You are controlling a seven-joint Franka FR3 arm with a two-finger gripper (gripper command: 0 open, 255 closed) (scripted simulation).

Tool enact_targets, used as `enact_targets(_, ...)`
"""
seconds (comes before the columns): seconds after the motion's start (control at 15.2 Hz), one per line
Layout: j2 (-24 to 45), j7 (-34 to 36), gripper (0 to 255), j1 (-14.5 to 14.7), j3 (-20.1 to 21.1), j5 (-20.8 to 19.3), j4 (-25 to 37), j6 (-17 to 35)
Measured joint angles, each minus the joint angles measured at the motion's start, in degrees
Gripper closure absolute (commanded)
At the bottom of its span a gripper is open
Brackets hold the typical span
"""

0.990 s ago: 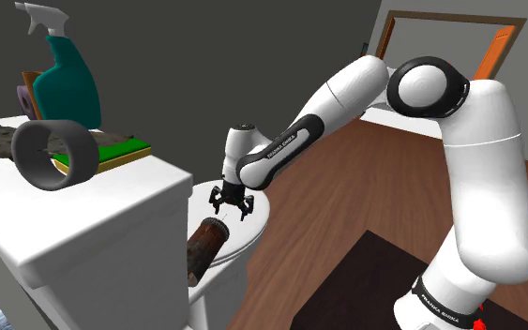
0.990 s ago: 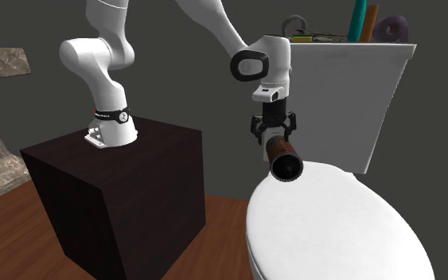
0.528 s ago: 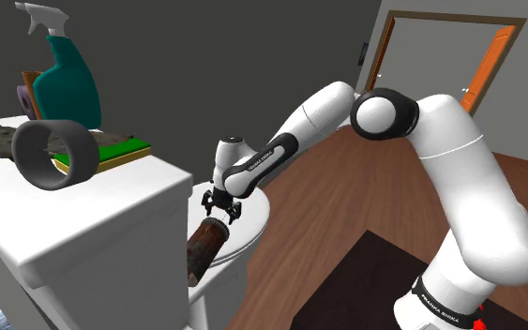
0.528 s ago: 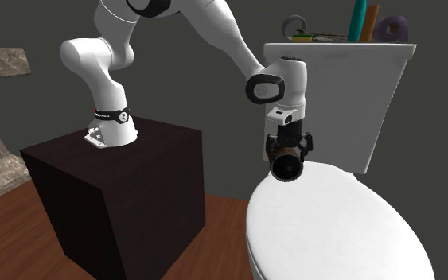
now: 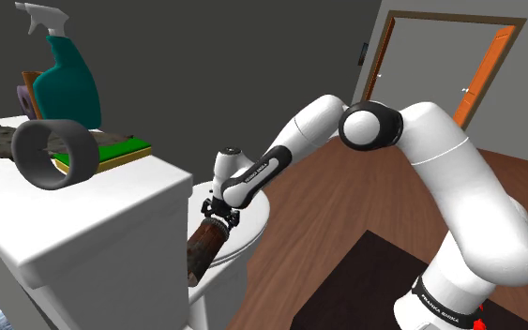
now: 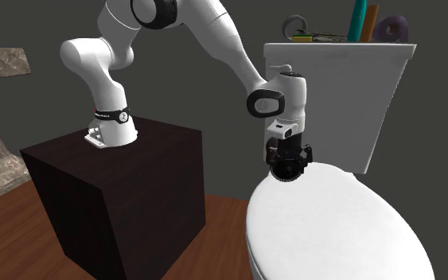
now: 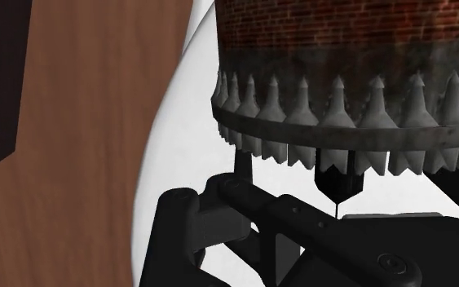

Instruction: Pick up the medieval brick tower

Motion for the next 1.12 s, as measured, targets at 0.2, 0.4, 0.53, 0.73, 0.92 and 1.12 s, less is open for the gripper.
enact_targets(0.2,0.3,0.0,255,0.0,0.0,0.0,0.3,0.0)
enact_targets(0.4,0.3,0.0,255,0.0,0.0,0.0,0.3,0.0)
enact_targets(0.53,0.3,0.0,255,0.0,-0.1,0.0,0.3,0.0)
enact_targets(0.73,0.3,0.0,255,0.0,-0.1,0.0,0.3,0.0)
enact_targets(0.92,-1.1,-0.1,255,-0.1,0.2,0.1,-0.5,-0.6)
enact_targets(1.12,-3.0,-0.2,255,-0.4,0.6,0.4,-1.3,-1.8)
